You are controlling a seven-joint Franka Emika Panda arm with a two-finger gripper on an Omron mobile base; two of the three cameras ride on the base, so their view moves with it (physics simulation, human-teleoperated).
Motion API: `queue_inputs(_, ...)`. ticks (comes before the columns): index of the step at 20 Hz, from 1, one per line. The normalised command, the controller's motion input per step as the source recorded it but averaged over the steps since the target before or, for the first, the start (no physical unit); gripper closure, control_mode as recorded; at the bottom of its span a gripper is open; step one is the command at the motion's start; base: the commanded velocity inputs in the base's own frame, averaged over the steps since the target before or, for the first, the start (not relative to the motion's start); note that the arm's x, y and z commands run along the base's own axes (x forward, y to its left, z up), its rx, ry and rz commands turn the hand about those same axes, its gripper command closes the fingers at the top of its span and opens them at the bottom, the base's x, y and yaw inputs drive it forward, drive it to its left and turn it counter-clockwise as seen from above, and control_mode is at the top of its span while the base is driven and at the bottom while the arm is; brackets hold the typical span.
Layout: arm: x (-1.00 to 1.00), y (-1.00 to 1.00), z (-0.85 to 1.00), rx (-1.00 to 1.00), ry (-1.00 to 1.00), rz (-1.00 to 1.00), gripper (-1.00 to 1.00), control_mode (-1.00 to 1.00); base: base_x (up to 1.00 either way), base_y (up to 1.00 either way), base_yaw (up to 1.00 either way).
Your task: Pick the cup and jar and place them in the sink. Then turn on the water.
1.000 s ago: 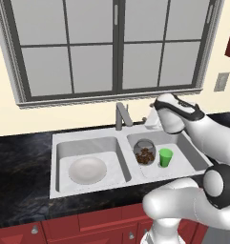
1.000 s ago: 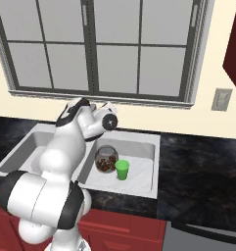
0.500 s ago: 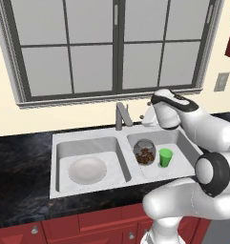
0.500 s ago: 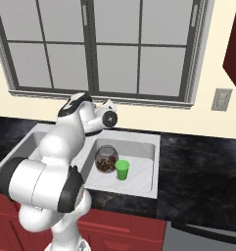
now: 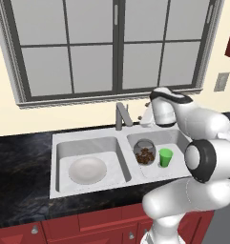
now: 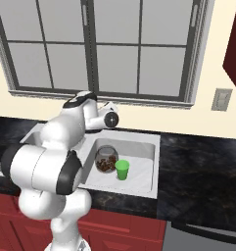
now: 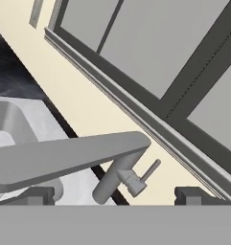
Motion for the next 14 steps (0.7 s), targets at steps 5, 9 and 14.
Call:
queue_inputs(5, 0.18, 0.01, -0.02, 0.00, 0.00, 0.00, -1.00, -1.00, 0.00, 0.00, 0.00)
queue_inputs(9, 0.21, 0.00, -0.04, 0.00, 0.00, 0.00, -1.00, -1.00, 0.00, 0.00, 0.00)
queue_inputs(14, 0.23, 0.00, -0.06, 0.00, 0.00, 0.00, -1.00, -1.00, 0.00, 0.00, 0.00)
